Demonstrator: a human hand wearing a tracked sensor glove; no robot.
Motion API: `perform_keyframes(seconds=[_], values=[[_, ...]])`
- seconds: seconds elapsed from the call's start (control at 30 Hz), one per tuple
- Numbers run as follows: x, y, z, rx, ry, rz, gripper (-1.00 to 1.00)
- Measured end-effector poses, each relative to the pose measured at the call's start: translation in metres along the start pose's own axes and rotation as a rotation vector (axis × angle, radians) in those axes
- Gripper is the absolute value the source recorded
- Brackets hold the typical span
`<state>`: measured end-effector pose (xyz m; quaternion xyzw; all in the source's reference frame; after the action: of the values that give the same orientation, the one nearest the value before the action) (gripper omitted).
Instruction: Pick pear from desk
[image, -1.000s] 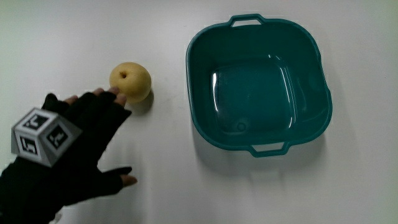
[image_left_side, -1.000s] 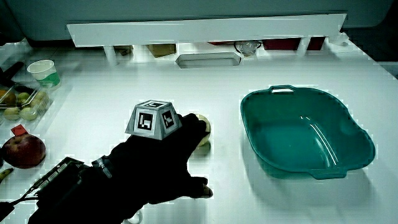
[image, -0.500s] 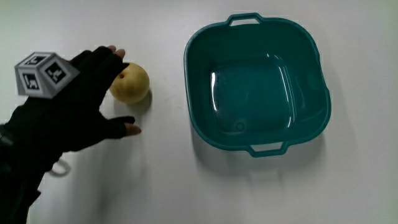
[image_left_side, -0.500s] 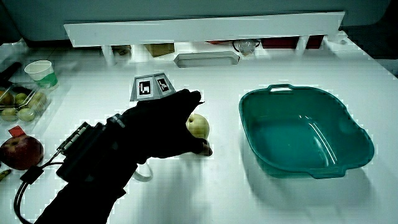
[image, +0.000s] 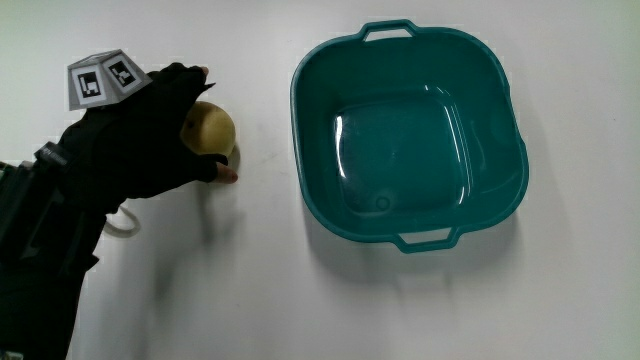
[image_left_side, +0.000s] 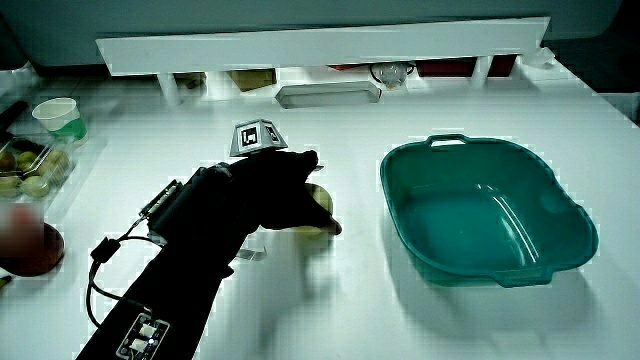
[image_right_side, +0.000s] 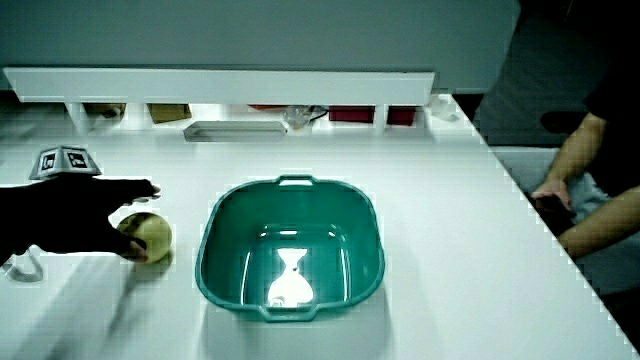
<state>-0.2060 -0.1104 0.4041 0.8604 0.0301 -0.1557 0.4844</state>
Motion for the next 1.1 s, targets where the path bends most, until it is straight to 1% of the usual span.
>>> perform_keyframes(seconds=[0.07,0.1,0.2,0.37,0.4,0.5,0.57,0.6,0.63,0.7,0.83,0.9,0.97,1.1], values=[[-0.001,0.006,-0.001,-0.014,-0.004,0.011,0.0],[-0.002,0.008,-0.002,-0.019,0.004,0.014,0.0],[-0.006,0.015,-0.005,-0.035,-0.011,0.024,0.0],[-0.01,0.021,-0.008,-0.037,-0.029,0.026,0.0],[-0.011,0.022,-0.009,-0.037,-0.018,0.031,0.0],[-0.011,0.023,-0.01,-0.039,-0.021,0.04,0.0],[-0.011,0.022,-0.011,-0.022,-0.029,0.036,0.0],[-0.01,0.021,-0.011,-0.021,-0.033,0.037,0.0],[-0.009,0.021,-0.01,-0.003,-0.03,0.028,0.05],[-0.01,0.022,-0.011,0.008,-0.041,0.019,0.15],[-0.009,0.02,-0.011,0.049,-0.058,0.034,0.35],[-0.009,0.02,-0.011,0.087,-0.042,0.033,0.45],[-0.009,0.019,-0.011,0.116,-0.04,0.034,0.55],[-0.01,0.019,-0.011,0.147,-0.035,0.014,0.75]])
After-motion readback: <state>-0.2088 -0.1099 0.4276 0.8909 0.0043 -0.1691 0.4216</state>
